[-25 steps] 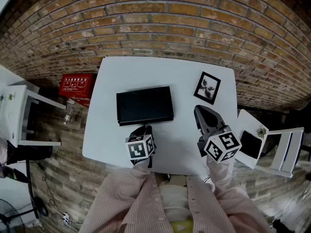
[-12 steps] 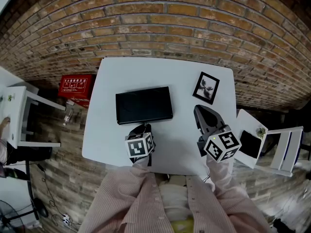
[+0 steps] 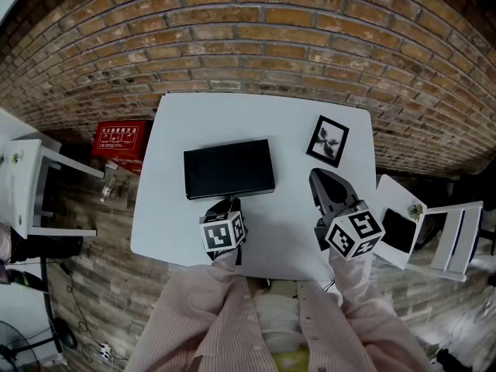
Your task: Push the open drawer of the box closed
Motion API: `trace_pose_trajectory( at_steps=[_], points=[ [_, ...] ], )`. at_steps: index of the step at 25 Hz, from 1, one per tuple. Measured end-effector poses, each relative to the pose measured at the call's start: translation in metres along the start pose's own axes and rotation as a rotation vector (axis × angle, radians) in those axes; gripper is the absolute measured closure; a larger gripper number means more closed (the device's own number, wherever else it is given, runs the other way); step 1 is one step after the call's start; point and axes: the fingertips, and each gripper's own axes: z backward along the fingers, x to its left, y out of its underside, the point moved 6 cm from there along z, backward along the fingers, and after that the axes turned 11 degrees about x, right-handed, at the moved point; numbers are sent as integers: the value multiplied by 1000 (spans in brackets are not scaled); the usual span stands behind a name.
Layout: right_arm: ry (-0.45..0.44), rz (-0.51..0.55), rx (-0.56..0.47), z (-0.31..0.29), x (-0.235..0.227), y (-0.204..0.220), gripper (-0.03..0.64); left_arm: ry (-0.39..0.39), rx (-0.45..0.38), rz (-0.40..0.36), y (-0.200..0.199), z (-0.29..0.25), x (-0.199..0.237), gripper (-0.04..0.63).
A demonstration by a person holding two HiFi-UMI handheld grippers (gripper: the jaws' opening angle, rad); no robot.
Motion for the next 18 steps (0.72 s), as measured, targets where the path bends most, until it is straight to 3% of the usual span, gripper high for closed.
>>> trace_pose_trajectory(
  at_steps=[12,16,18],
  points=[
    [2,-4,-5,2,-1,-1,614,-18,-15,-18,0,-1,-1,532],
    [-3,-4,-2,2,-1,0,614,-43,-65,-40,2,1,-3,524],
    [-8,-2,-2,2,0,0,614,-37,-107,-50,3,3,-5,480]
  ],
)
